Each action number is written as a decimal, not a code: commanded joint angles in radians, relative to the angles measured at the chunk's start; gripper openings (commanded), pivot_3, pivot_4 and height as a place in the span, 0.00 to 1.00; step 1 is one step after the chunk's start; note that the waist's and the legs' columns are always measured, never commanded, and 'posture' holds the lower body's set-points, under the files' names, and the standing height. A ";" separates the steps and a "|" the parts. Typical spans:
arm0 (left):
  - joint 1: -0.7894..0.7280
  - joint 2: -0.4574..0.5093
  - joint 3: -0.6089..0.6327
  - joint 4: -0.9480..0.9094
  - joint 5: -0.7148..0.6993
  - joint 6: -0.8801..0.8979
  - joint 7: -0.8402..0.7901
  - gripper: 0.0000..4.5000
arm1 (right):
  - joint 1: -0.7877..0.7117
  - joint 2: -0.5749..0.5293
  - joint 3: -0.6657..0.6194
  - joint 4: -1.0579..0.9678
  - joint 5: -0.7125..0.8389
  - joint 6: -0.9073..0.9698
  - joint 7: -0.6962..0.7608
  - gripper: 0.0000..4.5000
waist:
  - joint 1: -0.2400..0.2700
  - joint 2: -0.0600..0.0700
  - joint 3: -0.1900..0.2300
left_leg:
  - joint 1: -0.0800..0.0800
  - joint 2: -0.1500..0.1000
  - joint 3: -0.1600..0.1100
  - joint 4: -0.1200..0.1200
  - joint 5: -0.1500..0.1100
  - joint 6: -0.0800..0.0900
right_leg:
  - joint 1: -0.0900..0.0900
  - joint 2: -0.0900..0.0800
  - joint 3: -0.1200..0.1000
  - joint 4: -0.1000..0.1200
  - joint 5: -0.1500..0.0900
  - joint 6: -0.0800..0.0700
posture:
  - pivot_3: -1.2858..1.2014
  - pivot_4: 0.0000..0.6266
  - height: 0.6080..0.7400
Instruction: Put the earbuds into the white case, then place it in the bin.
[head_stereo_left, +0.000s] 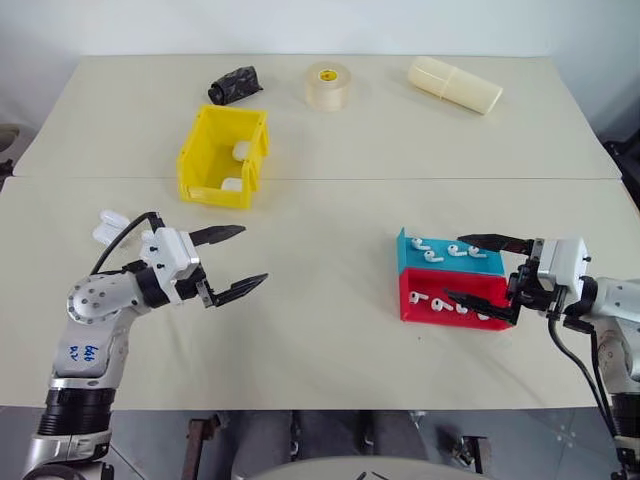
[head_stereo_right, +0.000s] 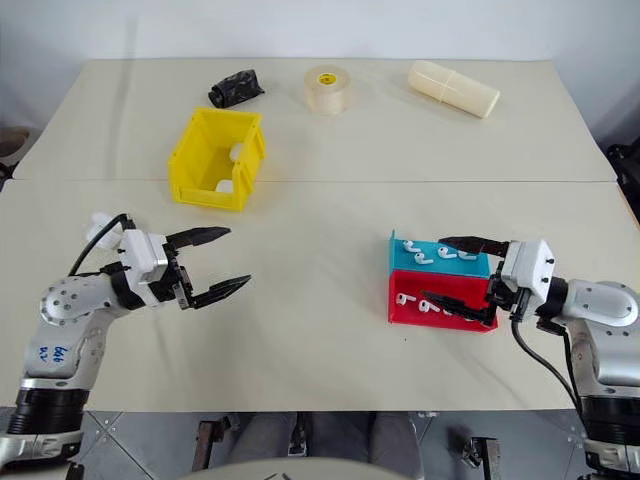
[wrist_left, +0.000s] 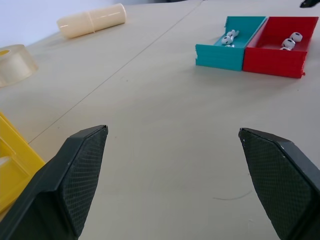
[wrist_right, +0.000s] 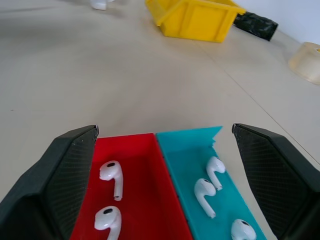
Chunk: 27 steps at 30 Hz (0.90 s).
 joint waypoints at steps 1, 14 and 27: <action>0.012 -0.004 0.020 -0.037 0.013 -0.024 0.032 0.99 | -0.009 0.011 -0.005 0.011 0.003 -0.029 0.005 1.00 | 0.000 0.000 0.000 | 0.000 0.000 0.000 0.000 0.000 0.000 | 0.000 0.000 0.000 0.000 0.000 0.000 | 0.52 0.24 1.00; 0.321 -0.103 0.286 -0.309 -0.004 0.120 0.388 0.99 | -0.072 0.173 0.103 -0.055 0.033 -0.040 -0.011 1.00 | -0.007 -0.001 0.000 | 0.000 0.002 -0.001 0.000 0.000 0.000 | 0.000 0.000 0.000 0.000 0.000 0.000 | 0.52 0.24 1.00; 0.594 -0.372 0.488 -0.405 -0.032 0.221 0.714 0.99 | -0.086 0.292 0.202 -0.100 0.020 -0.137 -0.011 1.00 | 0.010 -0.003 0.001 | 0.001 0.001 -0.003 0.001 -0.001 0.000 | 0.001 -0.001 0.000 -0.001 0.000 0.000 | 0.52 0.24 1.00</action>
